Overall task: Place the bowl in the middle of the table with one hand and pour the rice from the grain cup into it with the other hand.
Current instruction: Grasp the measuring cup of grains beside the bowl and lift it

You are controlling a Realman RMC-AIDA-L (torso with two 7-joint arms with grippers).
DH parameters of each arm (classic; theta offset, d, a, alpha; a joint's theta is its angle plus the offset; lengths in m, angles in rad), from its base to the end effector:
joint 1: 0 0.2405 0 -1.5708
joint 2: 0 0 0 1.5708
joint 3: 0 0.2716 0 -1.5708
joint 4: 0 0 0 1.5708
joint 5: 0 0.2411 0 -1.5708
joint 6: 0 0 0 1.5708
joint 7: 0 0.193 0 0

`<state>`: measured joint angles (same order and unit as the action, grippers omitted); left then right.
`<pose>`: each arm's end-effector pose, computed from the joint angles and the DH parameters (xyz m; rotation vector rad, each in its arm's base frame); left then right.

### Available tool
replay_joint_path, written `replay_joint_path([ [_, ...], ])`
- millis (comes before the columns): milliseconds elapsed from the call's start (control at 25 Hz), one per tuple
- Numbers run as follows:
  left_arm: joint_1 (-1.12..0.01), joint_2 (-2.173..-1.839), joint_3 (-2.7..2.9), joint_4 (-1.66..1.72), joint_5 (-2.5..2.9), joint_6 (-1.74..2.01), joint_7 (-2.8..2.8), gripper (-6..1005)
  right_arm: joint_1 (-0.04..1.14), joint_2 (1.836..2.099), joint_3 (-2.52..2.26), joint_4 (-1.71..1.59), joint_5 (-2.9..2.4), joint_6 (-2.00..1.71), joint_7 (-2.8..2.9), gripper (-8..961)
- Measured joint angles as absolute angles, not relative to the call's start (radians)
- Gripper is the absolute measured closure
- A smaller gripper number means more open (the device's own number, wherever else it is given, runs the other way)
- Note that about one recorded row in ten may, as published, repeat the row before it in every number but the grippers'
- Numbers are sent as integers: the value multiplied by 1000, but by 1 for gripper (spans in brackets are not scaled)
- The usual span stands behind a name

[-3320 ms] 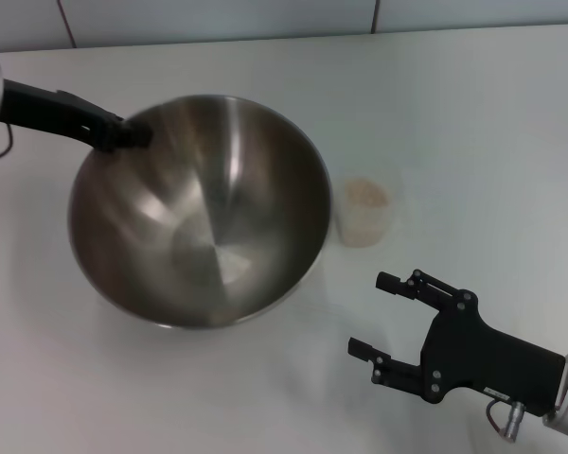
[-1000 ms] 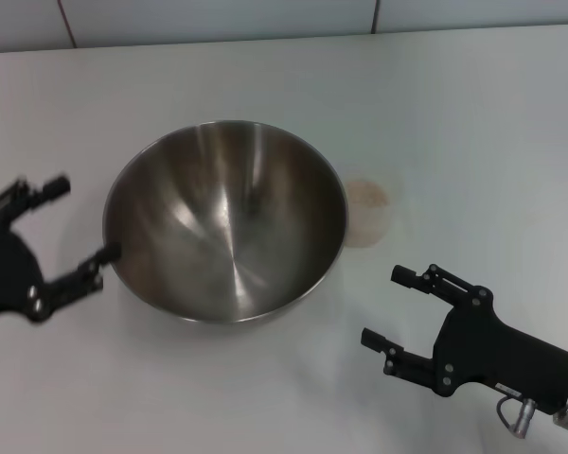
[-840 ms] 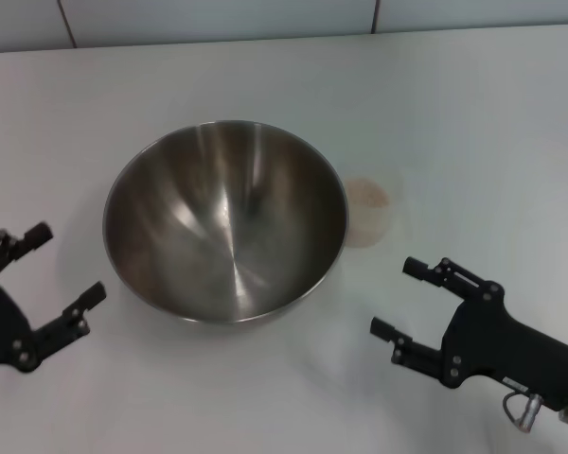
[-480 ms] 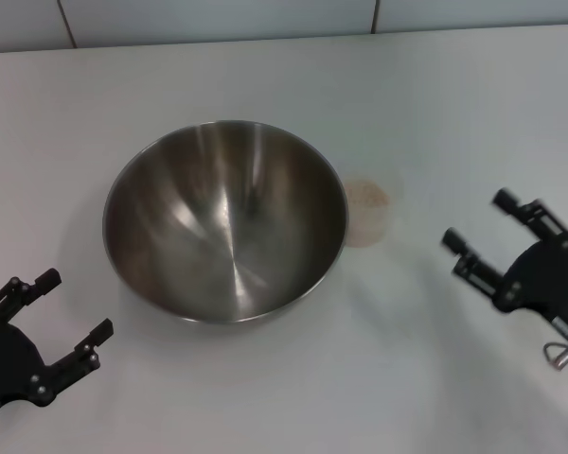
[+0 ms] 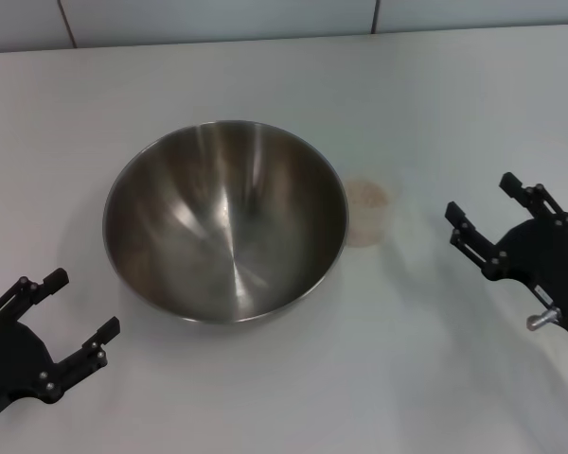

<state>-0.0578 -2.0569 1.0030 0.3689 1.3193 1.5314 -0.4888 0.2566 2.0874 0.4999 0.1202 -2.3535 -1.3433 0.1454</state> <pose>-0.3771 0.2360 -0.0620 -2.2675 -0.3035 -0.7206 0.3639 0.2986 -0.0963 -1.9094 0.4387 0.6772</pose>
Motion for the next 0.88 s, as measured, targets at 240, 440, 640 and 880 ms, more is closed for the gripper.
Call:
replay_joint_path([
  [240, -60, -2052, 1002, 362, 1319, 1531, -504, 184, 295, 2088, 500, 136, -2353, -1264, 139, 172],
  [440, -62, -2050, 1004, 362, 1319, 1532, -512, 184, 315, 2088, 499, 145, -2353, -1238, 138, 172],
  [640, -67, -2049, 1004, 361, 1319, 1532, -517, 184, 340, 2089, 495, 149, -2353, -1203, 138, 172],
  [880, -70, -2049, 1005, 360, 1321, 1533, -522, 185, 352, 2089, 500, 152, -2353, -1184, 138, 173],
])
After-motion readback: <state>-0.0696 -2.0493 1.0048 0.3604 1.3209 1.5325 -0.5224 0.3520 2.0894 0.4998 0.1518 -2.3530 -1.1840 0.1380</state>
